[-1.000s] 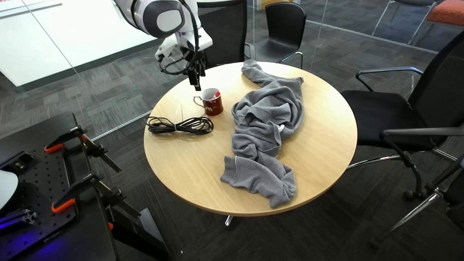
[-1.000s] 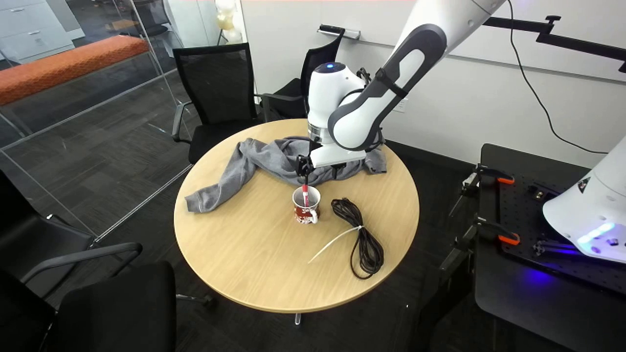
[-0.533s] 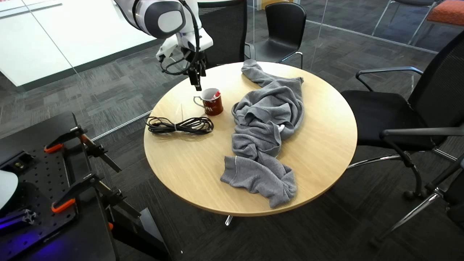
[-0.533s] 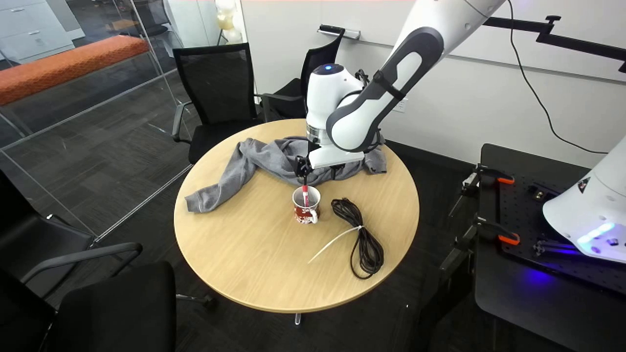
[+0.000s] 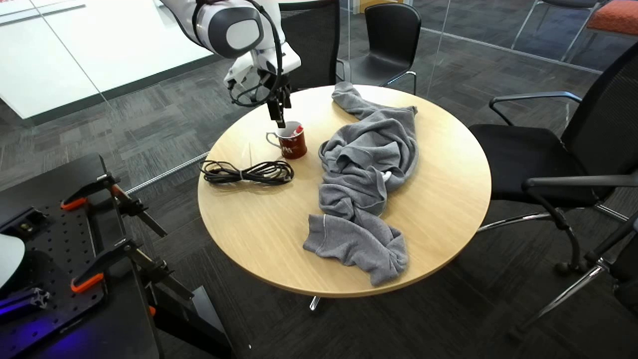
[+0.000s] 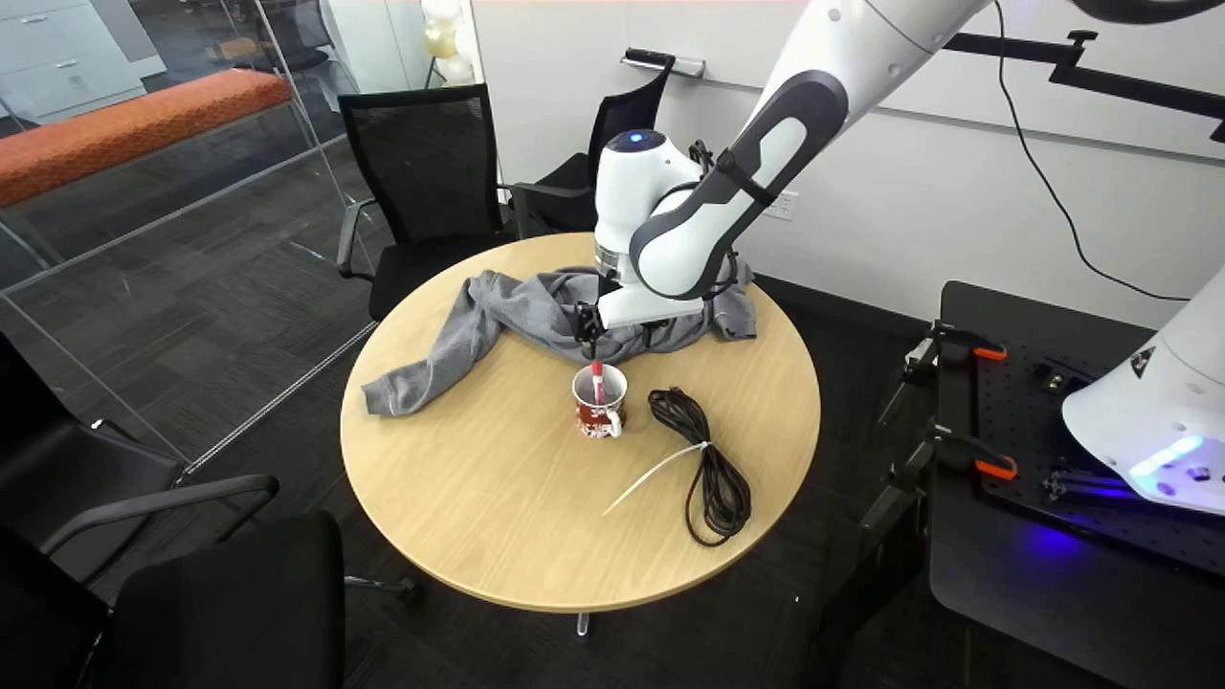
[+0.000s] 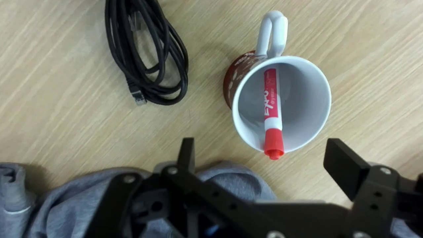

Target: Put the marker on the table

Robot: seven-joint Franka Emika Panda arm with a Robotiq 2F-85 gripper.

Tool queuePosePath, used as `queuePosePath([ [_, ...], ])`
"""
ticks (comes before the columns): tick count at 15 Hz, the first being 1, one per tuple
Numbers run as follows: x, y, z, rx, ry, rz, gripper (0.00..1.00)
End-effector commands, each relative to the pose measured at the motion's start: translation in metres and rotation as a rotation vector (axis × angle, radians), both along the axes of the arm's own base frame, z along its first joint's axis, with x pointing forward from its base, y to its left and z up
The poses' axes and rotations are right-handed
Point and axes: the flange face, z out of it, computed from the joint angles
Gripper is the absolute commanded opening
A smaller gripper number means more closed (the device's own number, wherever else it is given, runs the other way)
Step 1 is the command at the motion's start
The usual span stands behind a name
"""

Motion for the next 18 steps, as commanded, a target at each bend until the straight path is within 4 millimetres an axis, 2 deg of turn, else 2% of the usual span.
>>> queuePosePath([
  [1, 0.015, 0.003, -0.012, -0.007, -0.013, -0.007, 1.0],
  [3, 0.019, 0.005, -0.02, -0.008, -0.014, -0.004, 1.0],
  [4, 0.021, 0.006, -0.023, -0.007, -0.015, -0.004, 0.95],
  [7, 0.025, 0.008, -0.031, -0.007, -0.017, -0.001, 0.76],
  [9, 0.027, 0.01, -0.036, -0.007, -0.016, 0.001, 0.59],
  [11, 0.03, 0.011, -0.039, -0.007, -0.017, 0.0, 0.52],
  [13, 0.032, 0.01, -0.042, -0.008, -0.02, -0.003, 0.5],
  [14, 0.033, 0.009, -0.043, -0.01, -0.021, -0.006, 0.46],
  [15, 0.035, 0.008, -0.044, -0.009, -0.021, -0.007, 0.49],
  [17, 0.037, 0.007, -0.046, -0.011, -0.022, -0.009, 0.47],
  [18, 0.038, 0.007, -0.047, -0.011, -0.024, -0.01, 0.43],
])
